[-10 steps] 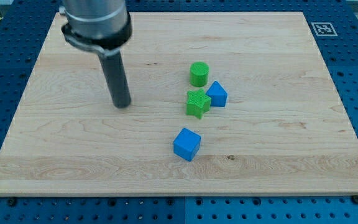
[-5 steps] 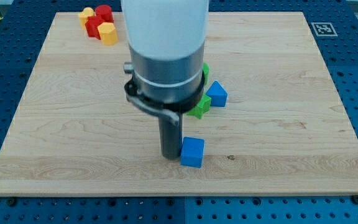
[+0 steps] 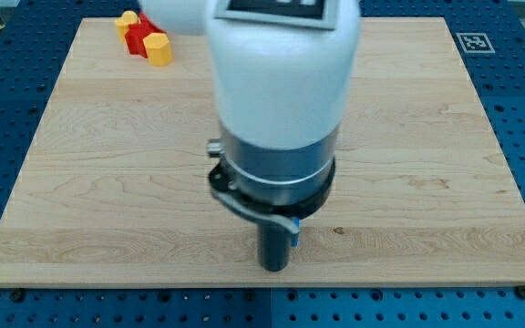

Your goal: Move the blue cube into the green star

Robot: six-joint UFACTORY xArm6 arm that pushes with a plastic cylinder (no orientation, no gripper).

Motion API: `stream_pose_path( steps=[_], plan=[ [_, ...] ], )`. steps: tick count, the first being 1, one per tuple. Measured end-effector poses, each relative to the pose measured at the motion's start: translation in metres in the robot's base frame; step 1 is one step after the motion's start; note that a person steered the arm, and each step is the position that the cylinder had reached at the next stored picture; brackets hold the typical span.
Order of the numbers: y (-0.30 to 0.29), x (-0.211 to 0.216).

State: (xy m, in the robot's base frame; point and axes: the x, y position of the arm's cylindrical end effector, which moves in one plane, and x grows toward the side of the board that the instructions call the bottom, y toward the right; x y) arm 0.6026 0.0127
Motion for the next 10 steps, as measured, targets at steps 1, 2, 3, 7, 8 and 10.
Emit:
stream_pose_path(
  steps=[1, 2, 3, 7, 8, 10],
  plan=[
    [0.007, -0.009],
    [0.007, -0.017],
    [0.007, -0.032],
    [0.007, -0.114],
    [0.007, -0.134],
    [0.006, -0.139]
  ],
)
